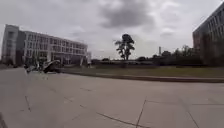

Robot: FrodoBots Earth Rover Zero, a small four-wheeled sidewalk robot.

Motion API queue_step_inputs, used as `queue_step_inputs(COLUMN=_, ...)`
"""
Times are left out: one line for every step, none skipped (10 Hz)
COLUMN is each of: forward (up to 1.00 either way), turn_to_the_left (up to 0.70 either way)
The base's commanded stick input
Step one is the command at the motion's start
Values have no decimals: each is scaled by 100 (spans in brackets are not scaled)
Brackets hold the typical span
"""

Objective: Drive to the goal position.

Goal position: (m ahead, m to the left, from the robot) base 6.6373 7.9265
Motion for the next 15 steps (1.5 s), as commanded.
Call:
queue_step_inputs(forward=70, turn_to_the_left=14)
queue_step_inputs(forward=70, turn_to_the_left=14)
queue_step_inputs(forward=70, turn_to_the_left=14)
queue_step_inputs(forward=70, turn_to_the_left=14)
queue_step_inputs(forward=70, turn_to_the_left=14)
queue_step_inputs(forward=70, turn_to_the_left=14)
queue_step_inputs(forward=70, turn_to_the_left=14)
queue_step_inputs(forward=70, turn_to_the_left=14)
queue_step_inputs(forward=70, turn_to_the_left=14)
queue_step_inputs(forward=70, turn_to_the_left=14)
queue_step_inputs(forward=70, turn_to_the_left=14)
queue_step_inputs(forward=70, turn_to_the_left=14)
queue_step_inputs(forward=70, turn_to_the_left=14)
queue_step_inputs(forward=70, turn_to_the_left=14)
queue_step_inputs(forward=70, turn_to_the_left=14)
